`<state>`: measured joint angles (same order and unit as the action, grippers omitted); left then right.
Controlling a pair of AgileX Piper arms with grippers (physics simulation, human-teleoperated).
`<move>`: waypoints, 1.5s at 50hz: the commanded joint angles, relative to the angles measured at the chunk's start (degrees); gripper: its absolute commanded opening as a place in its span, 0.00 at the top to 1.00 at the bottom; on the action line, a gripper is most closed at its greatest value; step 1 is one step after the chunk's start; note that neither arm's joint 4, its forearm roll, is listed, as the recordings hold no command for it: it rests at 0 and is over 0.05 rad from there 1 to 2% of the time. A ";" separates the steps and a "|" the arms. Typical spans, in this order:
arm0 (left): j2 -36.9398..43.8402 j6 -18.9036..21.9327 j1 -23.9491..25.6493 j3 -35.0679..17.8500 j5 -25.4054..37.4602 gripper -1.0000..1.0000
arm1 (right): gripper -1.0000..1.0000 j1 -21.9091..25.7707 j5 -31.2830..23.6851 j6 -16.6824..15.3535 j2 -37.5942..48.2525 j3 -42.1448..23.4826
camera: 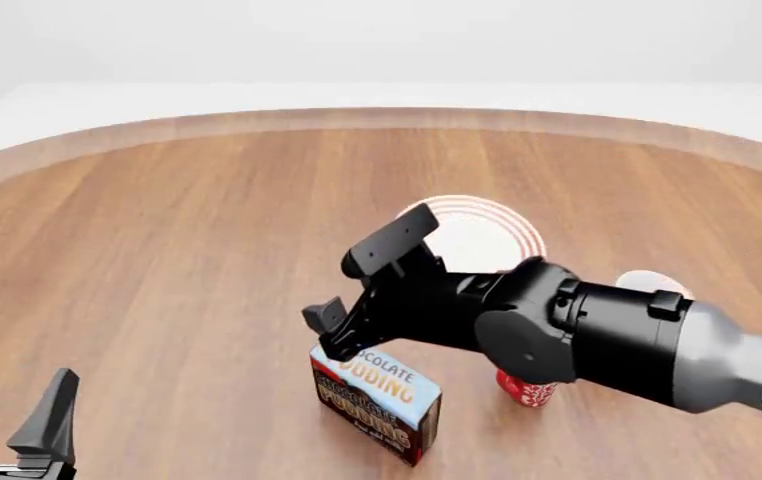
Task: Put the chocolate pudding to the right of the plate.
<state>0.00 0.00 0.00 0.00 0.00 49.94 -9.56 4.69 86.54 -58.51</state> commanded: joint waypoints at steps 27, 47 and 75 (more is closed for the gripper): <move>0.00 0.00 0.00 0.00 0.00 0.00 | 0.00 0.09 2.67 1.04 4.09 1.65; 0.00 0.00 0.00 0.00 0.00 0.00 | 0.00 -0.49 3.45 0.70 5.00 2.78; 0.00 0.00 0.00 0.00 0.00 0.00 | 0.00 -0.86 4.50 0.41 7.29 3.24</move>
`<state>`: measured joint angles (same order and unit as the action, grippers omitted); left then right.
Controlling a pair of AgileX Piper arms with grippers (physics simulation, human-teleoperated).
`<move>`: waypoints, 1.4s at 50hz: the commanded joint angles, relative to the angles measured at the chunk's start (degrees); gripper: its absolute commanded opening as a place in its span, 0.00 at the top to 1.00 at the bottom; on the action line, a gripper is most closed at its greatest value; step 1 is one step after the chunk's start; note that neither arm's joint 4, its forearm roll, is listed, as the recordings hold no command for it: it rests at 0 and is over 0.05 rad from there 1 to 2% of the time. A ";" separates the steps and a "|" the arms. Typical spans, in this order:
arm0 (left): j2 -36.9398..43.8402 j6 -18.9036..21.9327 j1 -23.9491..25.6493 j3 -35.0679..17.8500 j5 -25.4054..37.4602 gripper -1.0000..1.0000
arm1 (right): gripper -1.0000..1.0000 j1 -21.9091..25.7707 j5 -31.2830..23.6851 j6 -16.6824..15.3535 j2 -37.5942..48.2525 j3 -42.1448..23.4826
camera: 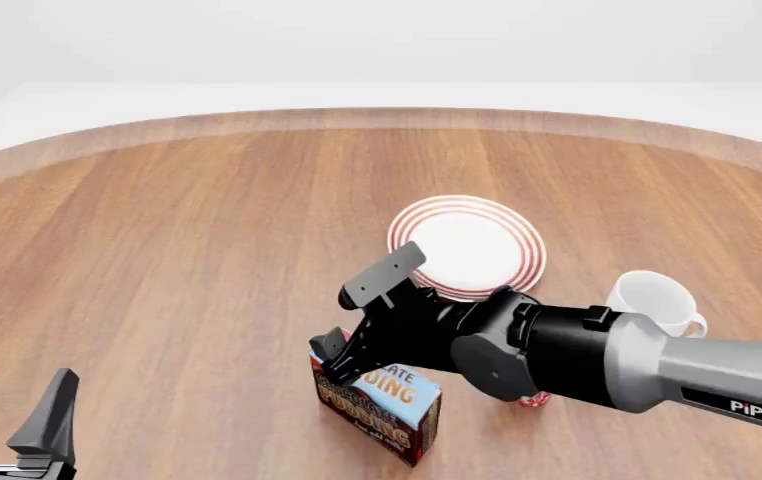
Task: Put the chocolate pudding to the right of the plate.
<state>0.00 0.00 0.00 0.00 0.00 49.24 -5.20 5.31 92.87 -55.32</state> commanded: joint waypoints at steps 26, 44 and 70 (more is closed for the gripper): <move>0.00 0.00 0.00 0.00 0.00 0.00 | 0.00 -0.06 0.89 0.31 2.98 0.50; 0.00 0.00 0.00 0.00 0.00 0.00 | 0.00 0.39 2.22 0.91 4.38 1.47; 0.00 0.00 0.00 0.00 0.00 0.00 | 0.00 1.02 3.81 2.11 6.20 2.02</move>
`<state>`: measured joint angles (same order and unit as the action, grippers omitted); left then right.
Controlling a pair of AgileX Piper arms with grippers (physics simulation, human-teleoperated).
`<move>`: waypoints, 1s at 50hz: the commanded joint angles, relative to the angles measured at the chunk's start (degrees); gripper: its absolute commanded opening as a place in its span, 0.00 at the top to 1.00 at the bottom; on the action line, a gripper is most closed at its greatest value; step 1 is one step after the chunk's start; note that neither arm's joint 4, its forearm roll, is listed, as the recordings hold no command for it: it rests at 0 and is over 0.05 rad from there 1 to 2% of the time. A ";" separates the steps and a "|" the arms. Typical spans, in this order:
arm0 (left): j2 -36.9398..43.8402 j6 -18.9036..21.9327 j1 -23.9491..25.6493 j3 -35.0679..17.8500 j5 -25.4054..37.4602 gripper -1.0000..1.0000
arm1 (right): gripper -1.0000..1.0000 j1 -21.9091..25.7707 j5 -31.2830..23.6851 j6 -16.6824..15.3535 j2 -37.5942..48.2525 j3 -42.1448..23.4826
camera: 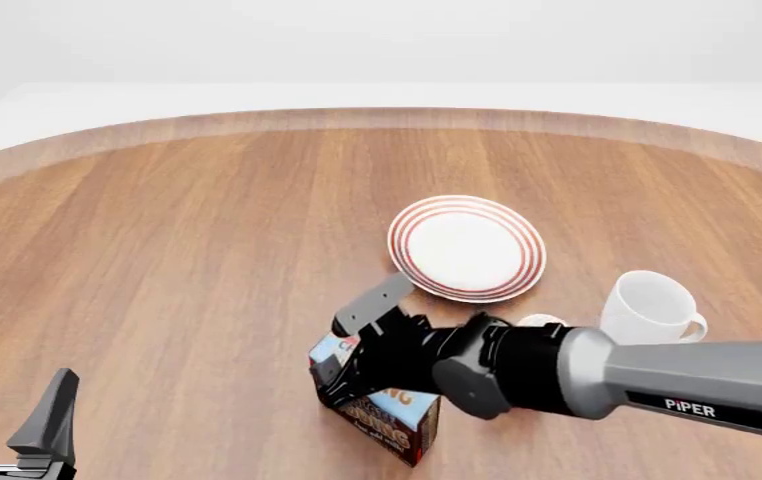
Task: Put the chocolate pudding to the right of the plate.
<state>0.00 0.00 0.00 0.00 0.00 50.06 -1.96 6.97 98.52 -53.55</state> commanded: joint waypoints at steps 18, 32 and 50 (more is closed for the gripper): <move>0.00 0.00 0.00 0.00 0.00 0.00 | 1.00 -0.20 -1.01 0.03 -1.10 -0.30; 0.00 0.00 0.00 0.00 0.00 0.00 | 1.00 -2.37 -10.09 -4.47 -9.37 -8.85; 0.00 0.00 0.00 0.00 0.00 0.00 | 1.00 -10.72 -17.73 -11.48 -13.68 -22.63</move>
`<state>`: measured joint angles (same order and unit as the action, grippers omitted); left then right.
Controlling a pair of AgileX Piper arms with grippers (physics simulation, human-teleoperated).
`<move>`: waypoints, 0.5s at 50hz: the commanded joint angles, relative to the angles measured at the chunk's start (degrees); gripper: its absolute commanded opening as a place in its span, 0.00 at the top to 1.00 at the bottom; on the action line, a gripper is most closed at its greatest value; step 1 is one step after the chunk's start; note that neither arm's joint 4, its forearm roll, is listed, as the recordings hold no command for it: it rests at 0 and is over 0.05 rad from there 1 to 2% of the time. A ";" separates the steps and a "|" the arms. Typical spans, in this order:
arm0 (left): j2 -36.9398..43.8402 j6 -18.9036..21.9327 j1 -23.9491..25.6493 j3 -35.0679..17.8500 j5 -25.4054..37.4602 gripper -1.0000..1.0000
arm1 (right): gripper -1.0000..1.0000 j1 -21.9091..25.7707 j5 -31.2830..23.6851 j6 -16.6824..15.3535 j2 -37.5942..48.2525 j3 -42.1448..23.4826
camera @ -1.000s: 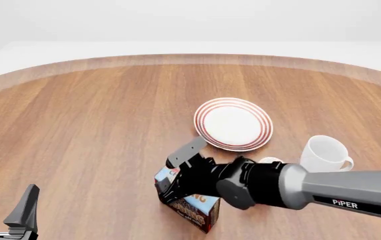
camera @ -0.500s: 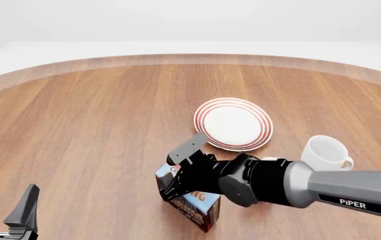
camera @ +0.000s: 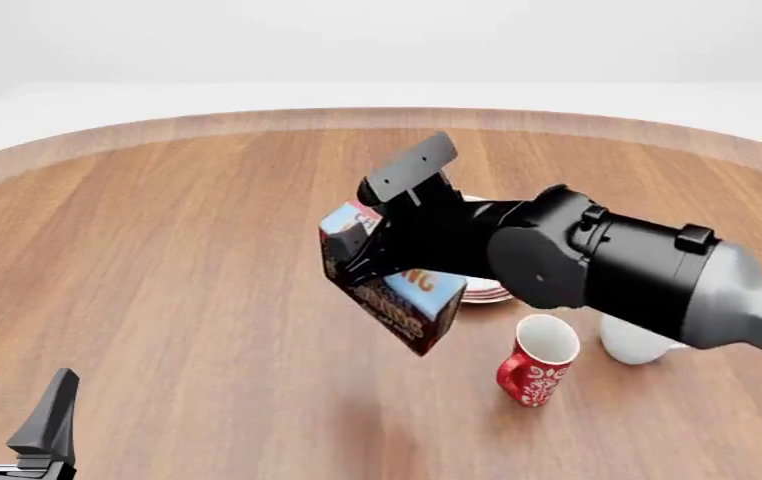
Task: Put the chocolate pudding to the right of the plate.
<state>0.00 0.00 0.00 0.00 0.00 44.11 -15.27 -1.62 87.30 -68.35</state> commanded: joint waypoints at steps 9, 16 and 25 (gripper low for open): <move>0.00 0.00 0.00 0.00 0.00 0.00 | 1.00 -12.03 -7.53 -5.53 -0.99 -16.35; 0.00 0.00 0.00 0.00 0.00 0.00 | 1.00 -17.74 -7.55 -5.62 1.59 -20.26; 0.00 0.00 0.00 0.00 0.00 0.00 | 1.00 -23.47 -7.58 -5.05 5.86 -24.99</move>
<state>0.00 0.00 0.00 0.00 0.00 27.17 -22.21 -7.53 89.67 -87.61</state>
